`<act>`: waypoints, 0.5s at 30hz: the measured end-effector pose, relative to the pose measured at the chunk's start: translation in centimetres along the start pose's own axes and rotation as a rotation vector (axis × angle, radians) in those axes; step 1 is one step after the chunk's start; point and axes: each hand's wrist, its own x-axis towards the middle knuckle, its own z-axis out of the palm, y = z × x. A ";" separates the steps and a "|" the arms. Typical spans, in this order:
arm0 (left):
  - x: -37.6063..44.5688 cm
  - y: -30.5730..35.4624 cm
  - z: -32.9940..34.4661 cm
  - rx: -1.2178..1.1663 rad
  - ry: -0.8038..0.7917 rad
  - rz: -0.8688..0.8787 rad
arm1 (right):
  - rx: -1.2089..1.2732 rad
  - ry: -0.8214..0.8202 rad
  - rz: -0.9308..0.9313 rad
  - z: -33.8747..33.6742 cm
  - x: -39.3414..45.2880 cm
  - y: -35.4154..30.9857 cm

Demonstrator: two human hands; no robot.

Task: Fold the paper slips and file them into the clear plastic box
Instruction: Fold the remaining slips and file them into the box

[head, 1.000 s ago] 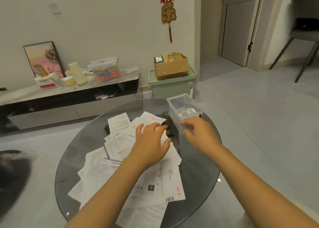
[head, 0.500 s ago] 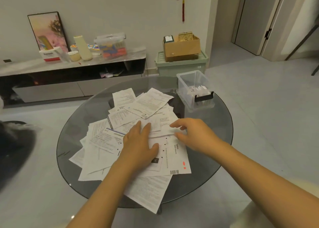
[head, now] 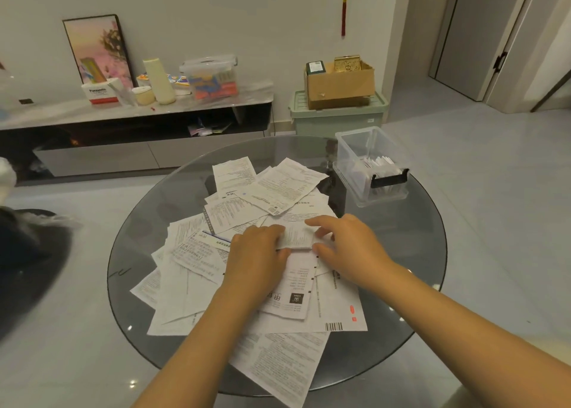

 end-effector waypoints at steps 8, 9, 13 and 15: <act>-1.4 -0.6 0.0 -0.371 0.066 -0.112 | -0.033 0.007 -0.096 -0.4 0.1 0.2; -1.8 -0.7 0.0 -0.439 0.057 -0.124 | -0.025 0.008 -0.114 -0.6 -0.2 0.2; -3.4 -0.7 -0.3 -0.656 -0.011 -0.117 | 0.014 -0.091 -0.206 -1.6 -1.0 0.5; -4.1 -0.7 -0.7 -0.730 -0.059 -0.103 | 0.137 -0.158 -0.174 -2.1 -1.5 0.3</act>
